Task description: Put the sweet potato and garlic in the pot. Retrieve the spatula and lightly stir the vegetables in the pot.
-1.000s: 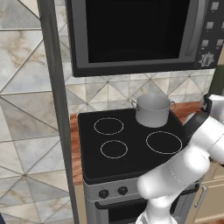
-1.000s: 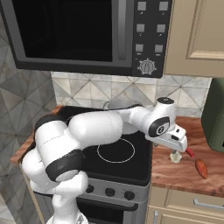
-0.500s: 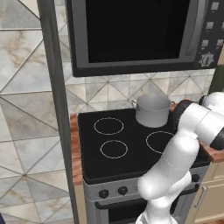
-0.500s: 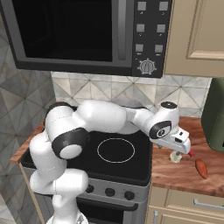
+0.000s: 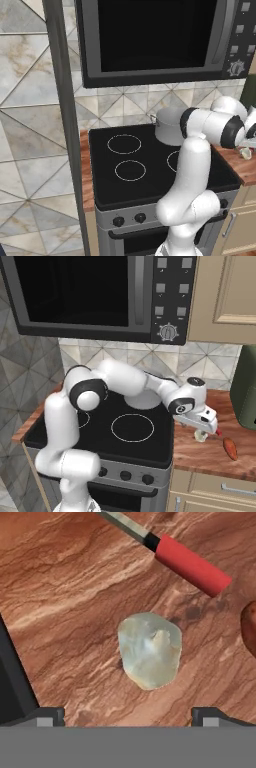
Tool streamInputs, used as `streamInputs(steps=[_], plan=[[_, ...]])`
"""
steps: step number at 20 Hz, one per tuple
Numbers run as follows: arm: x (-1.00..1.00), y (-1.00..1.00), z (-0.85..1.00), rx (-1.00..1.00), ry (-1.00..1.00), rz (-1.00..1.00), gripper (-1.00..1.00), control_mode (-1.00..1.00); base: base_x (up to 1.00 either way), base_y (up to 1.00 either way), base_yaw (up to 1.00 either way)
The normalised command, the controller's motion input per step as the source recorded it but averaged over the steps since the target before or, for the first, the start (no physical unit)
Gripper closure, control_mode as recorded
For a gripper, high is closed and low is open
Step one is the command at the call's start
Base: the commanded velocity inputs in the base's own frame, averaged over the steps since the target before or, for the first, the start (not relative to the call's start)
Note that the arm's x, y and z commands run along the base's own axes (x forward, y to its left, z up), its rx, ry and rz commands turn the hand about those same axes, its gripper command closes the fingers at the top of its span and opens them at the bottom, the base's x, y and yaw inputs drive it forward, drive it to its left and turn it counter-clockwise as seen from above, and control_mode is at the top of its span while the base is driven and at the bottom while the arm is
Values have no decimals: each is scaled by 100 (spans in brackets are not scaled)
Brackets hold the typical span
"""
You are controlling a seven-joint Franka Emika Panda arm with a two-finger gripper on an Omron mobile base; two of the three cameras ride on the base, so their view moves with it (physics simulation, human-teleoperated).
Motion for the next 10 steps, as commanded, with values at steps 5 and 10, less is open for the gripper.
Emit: streamInputs(steps=[5, 10], plan=[[36, -19, -21, 6, 0, 0, -100, -100, 0, 0, 0], [32, -27, -12, 0, 3, 0, -100, -100, 0, 0, 0]])
